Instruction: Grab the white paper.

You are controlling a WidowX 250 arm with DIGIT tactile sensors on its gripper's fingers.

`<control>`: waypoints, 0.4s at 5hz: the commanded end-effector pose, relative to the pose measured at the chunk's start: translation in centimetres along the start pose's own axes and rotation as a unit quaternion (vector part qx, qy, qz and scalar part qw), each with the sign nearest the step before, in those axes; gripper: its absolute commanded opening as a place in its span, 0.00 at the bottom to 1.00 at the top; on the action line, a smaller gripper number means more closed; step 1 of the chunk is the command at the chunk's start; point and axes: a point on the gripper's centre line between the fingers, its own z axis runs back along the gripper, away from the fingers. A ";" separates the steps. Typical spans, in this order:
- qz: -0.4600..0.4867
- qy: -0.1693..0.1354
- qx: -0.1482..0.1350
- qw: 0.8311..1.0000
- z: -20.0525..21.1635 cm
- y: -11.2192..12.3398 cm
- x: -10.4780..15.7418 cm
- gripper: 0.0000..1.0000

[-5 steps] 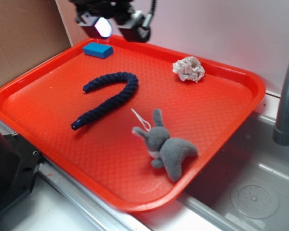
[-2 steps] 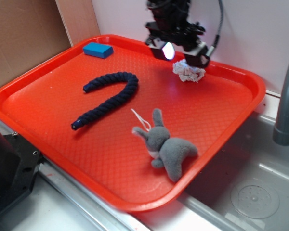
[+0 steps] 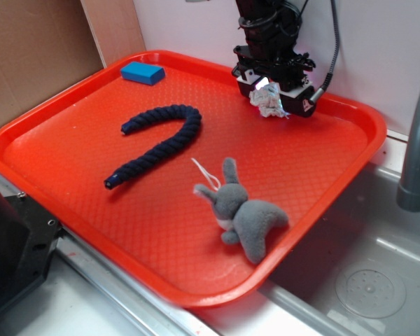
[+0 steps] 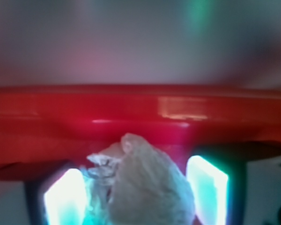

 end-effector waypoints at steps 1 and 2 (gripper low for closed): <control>0.018 -0.021 0.010 1.000 3.8 -0.7 -0.1 0.00; 0.085 -0.002 0.032 0.996 7.7 -0.1 -2.2 0.00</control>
